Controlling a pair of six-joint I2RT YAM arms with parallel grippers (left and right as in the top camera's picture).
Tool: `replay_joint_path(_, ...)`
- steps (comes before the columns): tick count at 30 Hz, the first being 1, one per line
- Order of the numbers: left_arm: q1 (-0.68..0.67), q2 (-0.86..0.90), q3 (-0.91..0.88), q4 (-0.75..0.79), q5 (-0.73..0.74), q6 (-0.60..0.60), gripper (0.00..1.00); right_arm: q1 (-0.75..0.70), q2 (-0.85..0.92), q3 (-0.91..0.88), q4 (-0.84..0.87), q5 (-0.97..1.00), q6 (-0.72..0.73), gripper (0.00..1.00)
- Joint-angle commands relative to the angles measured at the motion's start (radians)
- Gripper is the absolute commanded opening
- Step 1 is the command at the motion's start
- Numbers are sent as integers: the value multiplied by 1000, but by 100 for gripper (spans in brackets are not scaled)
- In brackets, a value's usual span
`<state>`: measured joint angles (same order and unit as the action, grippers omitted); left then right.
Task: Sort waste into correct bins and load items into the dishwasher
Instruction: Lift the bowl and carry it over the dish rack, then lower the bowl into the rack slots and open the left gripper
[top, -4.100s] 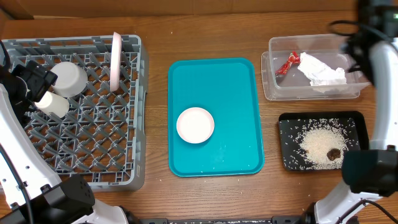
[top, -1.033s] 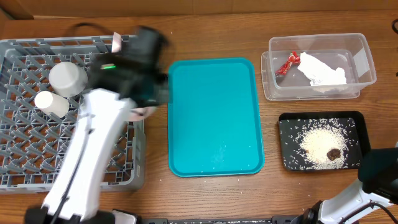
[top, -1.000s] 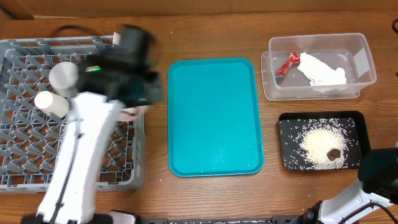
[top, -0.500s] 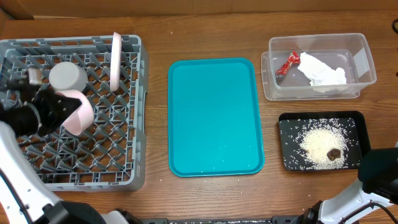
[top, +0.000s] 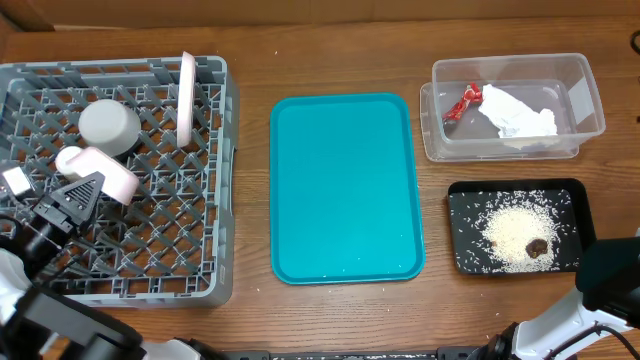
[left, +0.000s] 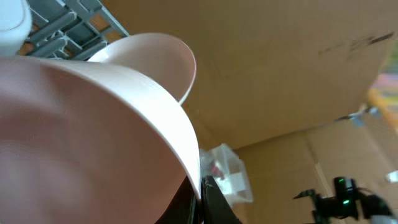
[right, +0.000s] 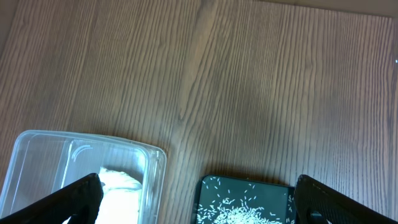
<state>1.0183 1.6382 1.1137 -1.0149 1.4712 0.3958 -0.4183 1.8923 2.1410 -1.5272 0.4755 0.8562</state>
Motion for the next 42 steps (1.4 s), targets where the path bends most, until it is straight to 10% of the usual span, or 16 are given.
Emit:
replay_joint_path(1,7,93,-27,19,110,19,4,0,-28,18,5,10,1,100)
replay_joint_path(18,111,229,-32,-84,110,39,4,0,-28,18,4,10,1,100)
replay_joint_path(28,129,189,34,-140,-16,38,34,0,-28,18,4,10,1,100)
replay_joint_path(37,129,88,186,-287,-161,6,38,0,-28,18,4,10,1,100)
replay_joint_path(38,129,75,203,-293,-189,-16,40,0,-28,18,4,10,1,100)
replay_joint_path(40,119,37,266,-293,-417,-199,80,0,-28,18,4,10,1,100)
replay_joint_path(42,98,23,300,-293,-595,-307,82,0,-28,18,5,10,1,100)
